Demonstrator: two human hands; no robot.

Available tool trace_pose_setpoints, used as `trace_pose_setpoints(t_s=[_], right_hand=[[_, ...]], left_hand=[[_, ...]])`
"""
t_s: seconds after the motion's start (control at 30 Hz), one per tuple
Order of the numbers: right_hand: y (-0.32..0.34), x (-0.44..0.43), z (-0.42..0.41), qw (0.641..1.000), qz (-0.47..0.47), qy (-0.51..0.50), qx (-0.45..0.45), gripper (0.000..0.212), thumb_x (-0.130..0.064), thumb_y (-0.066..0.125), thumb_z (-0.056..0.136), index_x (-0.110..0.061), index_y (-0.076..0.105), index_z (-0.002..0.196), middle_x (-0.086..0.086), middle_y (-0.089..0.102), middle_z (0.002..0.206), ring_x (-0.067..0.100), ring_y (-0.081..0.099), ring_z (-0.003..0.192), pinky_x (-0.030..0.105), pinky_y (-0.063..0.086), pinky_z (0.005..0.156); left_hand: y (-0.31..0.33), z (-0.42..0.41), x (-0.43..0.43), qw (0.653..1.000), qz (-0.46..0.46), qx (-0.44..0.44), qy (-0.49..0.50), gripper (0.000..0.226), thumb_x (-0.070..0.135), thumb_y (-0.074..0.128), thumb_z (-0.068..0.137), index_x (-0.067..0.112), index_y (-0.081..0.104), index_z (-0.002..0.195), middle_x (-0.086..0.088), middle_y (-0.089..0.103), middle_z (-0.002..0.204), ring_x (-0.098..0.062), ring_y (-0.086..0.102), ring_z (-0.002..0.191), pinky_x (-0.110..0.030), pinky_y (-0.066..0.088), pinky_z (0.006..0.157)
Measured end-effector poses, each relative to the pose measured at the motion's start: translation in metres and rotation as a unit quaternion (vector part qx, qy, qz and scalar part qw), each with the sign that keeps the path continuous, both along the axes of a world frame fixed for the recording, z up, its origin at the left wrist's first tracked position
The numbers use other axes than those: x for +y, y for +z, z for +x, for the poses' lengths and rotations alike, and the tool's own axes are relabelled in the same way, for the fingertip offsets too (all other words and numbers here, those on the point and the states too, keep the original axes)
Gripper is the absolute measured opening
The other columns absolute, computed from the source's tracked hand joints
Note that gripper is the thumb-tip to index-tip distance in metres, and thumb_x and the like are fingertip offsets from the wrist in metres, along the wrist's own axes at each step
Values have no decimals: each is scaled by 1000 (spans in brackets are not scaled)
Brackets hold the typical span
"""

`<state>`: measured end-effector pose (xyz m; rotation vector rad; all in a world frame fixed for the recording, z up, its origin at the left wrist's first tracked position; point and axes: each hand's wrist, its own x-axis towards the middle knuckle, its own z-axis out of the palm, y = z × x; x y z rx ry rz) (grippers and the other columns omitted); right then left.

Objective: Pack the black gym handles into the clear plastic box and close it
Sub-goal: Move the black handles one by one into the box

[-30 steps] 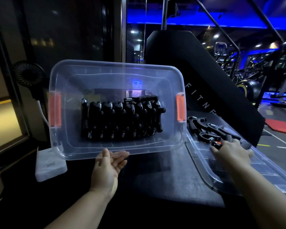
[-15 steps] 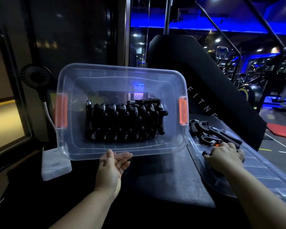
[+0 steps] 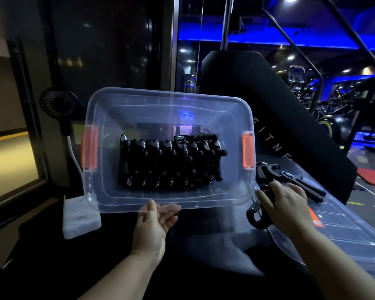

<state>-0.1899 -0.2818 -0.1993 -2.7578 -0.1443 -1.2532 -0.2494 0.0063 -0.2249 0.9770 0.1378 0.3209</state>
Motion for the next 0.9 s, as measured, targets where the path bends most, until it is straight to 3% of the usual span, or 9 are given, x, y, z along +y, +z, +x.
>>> trace_pose_setpoints(t_s=[0.2,0.63,0.8,0.9], right_hand=[[-3,18,-10,996,-65,49,-32,43,-60,42,83,-20,44,67,-5,57,52,23,60,51,35,32,79],[-6,84,-22,989,-40,119,-83,48,-63,50,78,-17,47,65,-5,52,48,20,56,46,31,28,65],[-2,93,-26,992,-28,125,-20,58,-76,45,72,-18,50,74,-6,57,50,19,58,46,28,32,57],[15,91,-30,987,-55,129,82,64,-79,52,66,-20,51,94,-3,68,71,23,64,64,30,33,56]], left_hand=[[1,0,1,1000,-9,-2,3,33,31,28,103,12,49,86,-16,72,79,-30,68,88,-34,50,74],[1,0,2,1000,-11,-2,-1,32,31,28,103,10,48,90,-16,73,79,-28,69,86,-32,50,72],[0,0,2,1000,-17,1,0,31,31,28,103,10,48,90,-18,72,80,-30,69,86,-33,50,72],[-1,0,3,1000,-18,4,-2,31,31,28,103,10,47,91,-19,71,83,-30,69,87,-33,50,74]])
